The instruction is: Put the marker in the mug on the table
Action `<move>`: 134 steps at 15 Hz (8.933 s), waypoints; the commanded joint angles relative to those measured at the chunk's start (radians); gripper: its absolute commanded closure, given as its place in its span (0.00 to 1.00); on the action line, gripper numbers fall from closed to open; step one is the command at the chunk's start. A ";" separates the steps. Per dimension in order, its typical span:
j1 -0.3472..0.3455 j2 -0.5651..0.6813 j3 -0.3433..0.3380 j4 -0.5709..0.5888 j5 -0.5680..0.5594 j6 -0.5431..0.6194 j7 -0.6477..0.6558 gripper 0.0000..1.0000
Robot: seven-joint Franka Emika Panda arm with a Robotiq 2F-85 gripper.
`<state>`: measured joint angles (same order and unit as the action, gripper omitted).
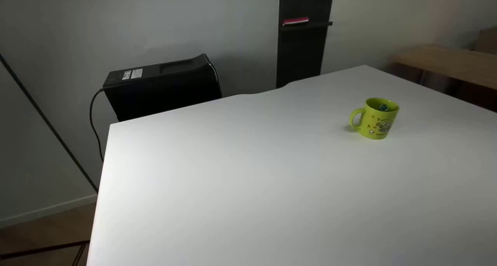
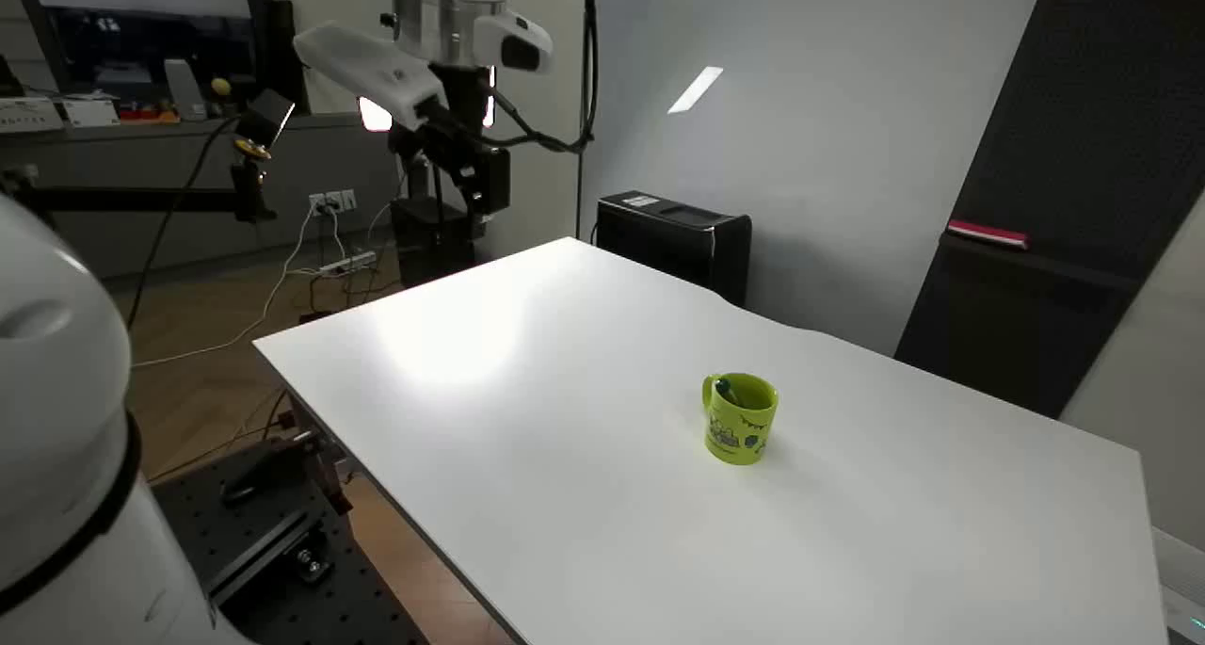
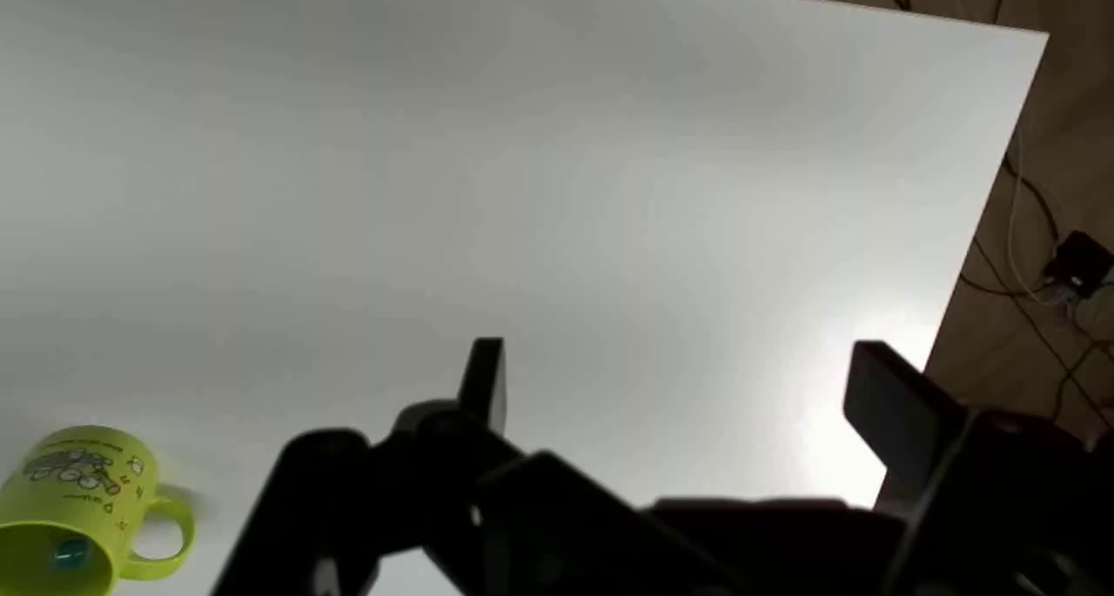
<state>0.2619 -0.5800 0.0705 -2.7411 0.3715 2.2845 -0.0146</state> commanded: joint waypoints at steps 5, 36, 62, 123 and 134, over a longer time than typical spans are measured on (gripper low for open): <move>-0.006 -0.001 0.005 0.002 0.003 -0.004 -0.003 0.00; -0.279 0.550 -0.281 0.391 -0.066 0.075 -0.395 0.00; -0.423 0.942 -0.084 0.649 -0.044 0.094 -0.366 0.00; -0.380 1.096 -0.079 0.676 -0.332 0.353 -0.264 0.00; -0.370 1.095 -0.086 0.685 -0.342 0.366 -0.245 0.00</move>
<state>-0.1112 0.5070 -0.0145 -2.0801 0.0572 2.6491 -0.3095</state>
